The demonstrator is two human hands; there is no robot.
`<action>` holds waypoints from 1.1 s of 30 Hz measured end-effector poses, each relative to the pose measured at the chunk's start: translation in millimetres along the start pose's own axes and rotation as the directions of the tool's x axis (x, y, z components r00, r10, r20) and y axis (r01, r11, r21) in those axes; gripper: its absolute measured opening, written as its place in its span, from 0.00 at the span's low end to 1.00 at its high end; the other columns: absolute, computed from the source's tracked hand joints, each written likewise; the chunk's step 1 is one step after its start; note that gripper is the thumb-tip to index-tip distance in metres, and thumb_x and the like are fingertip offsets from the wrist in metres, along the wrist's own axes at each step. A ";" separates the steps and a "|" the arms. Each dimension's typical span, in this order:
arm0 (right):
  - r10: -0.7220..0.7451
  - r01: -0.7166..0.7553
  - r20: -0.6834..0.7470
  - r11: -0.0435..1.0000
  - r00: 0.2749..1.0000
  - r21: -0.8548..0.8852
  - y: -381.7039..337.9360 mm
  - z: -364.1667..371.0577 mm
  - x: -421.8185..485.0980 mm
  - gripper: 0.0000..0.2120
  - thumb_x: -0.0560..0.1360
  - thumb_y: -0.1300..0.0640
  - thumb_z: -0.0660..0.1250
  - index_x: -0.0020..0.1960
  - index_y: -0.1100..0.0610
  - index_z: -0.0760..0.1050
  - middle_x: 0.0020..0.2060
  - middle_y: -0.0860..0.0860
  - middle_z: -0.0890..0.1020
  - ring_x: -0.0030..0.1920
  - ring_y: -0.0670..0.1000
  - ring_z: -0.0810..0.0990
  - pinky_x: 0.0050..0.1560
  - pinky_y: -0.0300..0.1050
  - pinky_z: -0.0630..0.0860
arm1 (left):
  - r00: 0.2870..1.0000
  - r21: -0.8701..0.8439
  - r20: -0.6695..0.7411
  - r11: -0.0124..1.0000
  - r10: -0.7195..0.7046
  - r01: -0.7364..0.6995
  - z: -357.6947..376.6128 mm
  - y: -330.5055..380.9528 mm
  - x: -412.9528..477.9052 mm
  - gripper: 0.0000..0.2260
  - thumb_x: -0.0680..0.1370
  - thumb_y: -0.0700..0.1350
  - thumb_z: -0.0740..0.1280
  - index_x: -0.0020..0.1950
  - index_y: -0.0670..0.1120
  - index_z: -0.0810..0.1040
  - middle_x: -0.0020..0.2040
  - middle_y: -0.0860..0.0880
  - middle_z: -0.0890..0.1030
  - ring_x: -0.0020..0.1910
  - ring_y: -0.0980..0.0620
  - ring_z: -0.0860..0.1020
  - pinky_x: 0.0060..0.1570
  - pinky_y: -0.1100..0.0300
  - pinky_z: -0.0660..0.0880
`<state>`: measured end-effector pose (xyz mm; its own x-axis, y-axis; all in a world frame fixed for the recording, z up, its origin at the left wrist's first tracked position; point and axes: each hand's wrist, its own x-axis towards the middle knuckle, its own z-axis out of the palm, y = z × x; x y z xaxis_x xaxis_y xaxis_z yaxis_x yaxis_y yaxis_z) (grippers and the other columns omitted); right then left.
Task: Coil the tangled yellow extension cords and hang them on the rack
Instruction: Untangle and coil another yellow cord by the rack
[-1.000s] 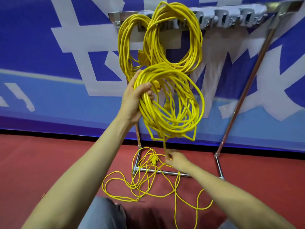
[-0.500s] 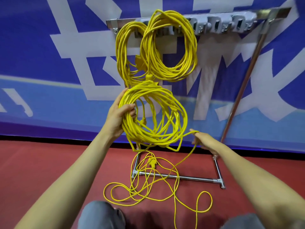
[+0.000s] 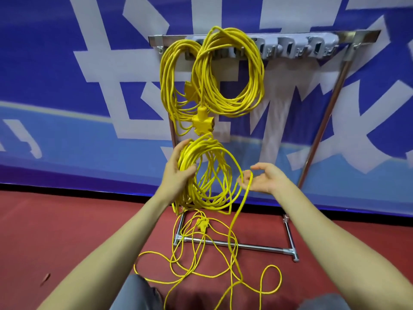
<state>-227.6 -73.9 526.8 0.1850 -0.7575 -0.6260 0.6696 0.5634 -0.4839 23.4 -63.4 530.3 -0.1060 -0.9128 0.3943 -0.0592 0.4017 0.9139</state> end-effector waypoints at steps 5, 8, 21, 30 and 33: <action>0.028 -0.018 0.120 0.996 0.992 -0.084 14.5 34.2 -23.5 0.14 0.76 0.56 0.64 0.59 0.59 0.67 0.56 0.60 0.76 0.63 0.60 0.72 0.60 0.75 0.59 | 0.999 0.048 -0.014 0.998 0.040 -0.039 14.2 -4.0 -5.1 0.30 0.71 0.36 0.66 0.72 0.50 0.66 0.67 0.48 0.75 0.58 0.56 0.78 0.59 0.63 0.73; -0.101 0.087 0.063 0.978 0.993 0.192 10.6 53.4 -38.4 0.30 0.78 0.60 0.62 0.74 0.56 0.51 0.66 0.66 0.63 0.67 0.64 0.68 0.57 0.73 0.62 | 0.996 0.153 0.071 0.986 0.055 -0.066 17.7 -6.9 -9.8 0.30 0.72 0.35 0.67 0.73 0.50 0.67 0.64 0.56 0.77 0.51 0.62 0.78 0.53 0.65 0.73; -0.222 0.244 -0.165 0.960 0.961 0.134 30.9 83.2 -63.0 0.10 0.79 0.65 0.58 0.57 0.71 0.64 0.59 0.66 0.65 0.59 0.60 0.70 0.61 0.49 0.71 | 0.965 -0.176 0.138 0.953 -0.223 0.245 23.1 -10.6 -24.4 0.36 0.65 0.48 0.79 0.70 0.53 0.67 0.53 0.54 0.81 0.49 0.54 0.79 0.49 0.62 0.75; -0.063 0.155 -0.169 0.775 0.984 0.613 -2.7 59.7 -49.4 0.27 0.80 0.65 0.55 0.73 0.68 0.45 0.72 0.63 0.50 0.69 0.67 0.63 0.58 0.58 0.70 | 0.960 0.016 0.239 0.990 -0.143 0.143 16.4 -14.9 -24.2 0.34 0.71 0.30 0.73 0.69 0.55 0.67 0.61 0.50 0.78 0.53 0.56 0.79 0.57 0.59 0.75; -0.087 0.162 -0.169 0.847 0.982 0.506 1.3 60.9 -43.3 0.26 0.79 0.66 0.55 0.74 0.67 0.50 0.72 0.62 0.54 0.68 0.66 0.65 0.55 0.58 0.72 | 0.964 -0.028 0.205 0.983 -0.171 0.180 18.9 -15.4 -23.1 0.29 0.73 0.34 0.73 0.68 0.55 0.70 0.55 0.51 0.81 0.48 0.53 0.80 0.51 0.55 0.78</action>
<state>-190.9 -60.5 590.5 0.0019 -0.7367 -0.6762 0.9613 0.1876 -0.2016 8.0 -47.1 505.3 -0.2955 -0.9333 0.2041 -0.0495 0.2283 0.9723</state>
